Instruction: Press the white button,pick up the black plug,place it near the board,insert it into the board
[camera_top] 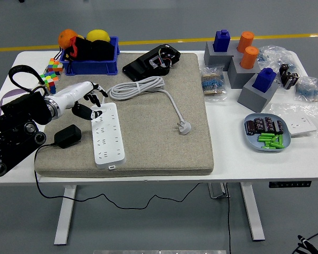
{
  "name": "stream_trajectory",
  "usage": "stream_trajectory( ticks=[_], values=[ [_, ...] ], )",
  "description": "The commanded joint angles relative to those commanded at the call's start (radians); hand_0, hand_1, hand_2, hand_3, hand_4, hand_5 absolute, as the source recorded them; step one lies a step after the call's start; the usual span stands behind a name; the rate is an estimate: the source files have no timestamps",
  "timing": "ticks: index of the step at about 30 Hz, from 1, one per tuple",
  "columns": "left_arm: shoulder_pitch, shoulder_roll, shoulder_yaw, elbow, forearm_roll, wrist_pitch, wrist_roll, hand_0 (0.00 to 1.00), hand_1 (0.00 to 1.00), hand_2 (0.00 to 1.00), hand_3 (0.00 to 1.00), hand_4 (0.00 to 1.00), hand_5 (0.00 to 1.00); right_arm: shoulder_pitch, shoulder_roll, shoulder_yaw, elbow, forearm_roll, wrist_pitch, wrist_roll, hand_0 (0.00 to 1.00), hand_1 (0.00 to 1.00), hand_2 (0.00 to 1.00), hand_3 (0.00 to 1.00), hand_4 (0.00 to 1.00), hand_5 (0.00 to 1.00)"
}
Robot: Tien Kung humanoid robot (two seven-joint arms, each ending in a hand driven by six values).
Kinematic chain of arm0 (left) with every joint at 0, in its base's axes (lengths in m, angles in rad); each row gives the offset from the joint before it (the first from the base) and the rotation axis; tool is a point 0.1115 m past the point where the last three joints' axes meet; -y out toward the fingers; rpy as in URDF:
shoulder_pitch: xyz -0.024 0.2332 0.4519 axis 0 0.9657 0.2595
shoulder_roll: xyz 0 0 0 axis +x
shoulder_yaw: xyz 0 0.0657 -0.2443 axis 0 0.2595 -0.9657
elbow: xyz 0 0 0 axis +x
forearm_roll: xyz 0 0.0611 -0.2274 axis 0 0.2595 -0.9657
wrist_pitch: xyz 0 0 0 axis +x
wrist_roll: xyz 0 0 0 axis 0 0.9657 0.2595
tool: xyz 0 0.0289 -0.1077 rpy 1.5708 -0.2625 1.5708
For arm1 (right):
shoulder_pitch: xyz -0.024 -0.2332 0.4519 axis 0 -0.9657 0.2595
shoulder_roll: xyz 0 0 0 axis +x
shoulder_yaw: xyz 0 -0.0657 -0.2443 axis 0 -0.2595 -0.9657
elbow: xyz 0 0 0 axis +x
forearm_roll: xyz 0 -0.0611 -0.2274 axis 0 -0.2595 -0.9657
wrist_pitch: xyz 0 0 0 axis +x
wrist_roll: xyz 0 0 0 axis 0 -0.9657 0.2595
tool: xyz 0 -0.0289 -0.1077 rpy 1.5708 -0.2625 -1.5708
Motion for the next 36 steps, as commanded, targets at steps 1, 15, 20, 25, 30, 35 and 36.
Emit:
stream_trajectory(
  ticks=[1, 15, 20, 25, 30, 35, 36],
  values=[
    [-0.002, -0.002, 0.003, 0.004, -0.001, 0.0, 0.0, 0.107, 0.131, 0.249, 0.752, 0.283, 0.002, 0.0, 0.0, 0.0, 0.0, 0.0, 0.0, 0.0, 0.824, 0.762, 0.748, 0.738, 0.786, 0.572],
    [-0.063, -0.033, 0.09, 0.083, -0.088, -0.032, 0.043, 0.02, 0.028, 0.112, 0.694, 0.183, 0.002, 0.001, -0.001, -0.009, -0.002, 0.006, 0.001, 0.0, 0.823, 0.763, 0.748, 0.738, 0.786, 0.572],
    [-0.09, -0.032, 0.141, 0.096, -0.107, -0.036, 0.044, 0.018, 0.027, 0.111, 0.679, 0.193, 0.002, 0.004, -0.004, -0.015, -0.002, 0.009, 0.001, 0.0, 0.823, 0.763, 0.748, 0.739, 0.786, 0.571],
    [-0.108, -0.033, 0.178, 0.129, -0.133, -0.042, 0.042, 0.016, 0.027, 0.115, 0.673, 0.207, 0.002, 0.007, -0.008, -0.021, -0.002, 0.011, 0.0, 0.0, 0.824, 0.762, 0.748, 0.739, 0.786, 0.571],
    [-0.118, -0.04, 0.2, 0.159, -0.151, -0.044, 0.04, 0.015, 0.028, 0.117, 0.67, 0.21, 0.002, 0.007, -0.01, -0.025, -0.003, 0.012, 0.0, -0.001, 0.824, 0.763, 0.748, 0.737, 0.786, 0.571],
    [-0.119, -0.046, 0.206, 0.171, -0.161, -0.04, 0.03, 0.015, 0.028, 0.122, 0.667, 0.215, 0.002, 0.006, -0.011, -0.034, -0.003, 0.015, 0.001, -0.001, 0.825, 0.763, 0.748, 0.739, 0.786, 0.572],
    [-0.118, -0.047, 0.206, 0.173, -0.161, -0.04, 0.031, 0.015, 0.028, 0.122, 0.667, 0.215, 0.002, 0.006, -0.011, -0.035, -0.003, 0.015, 0.001, -0.001, 0.825, 0.763, 0.748, 0.739, 0.786, 0.572]
  ],
)
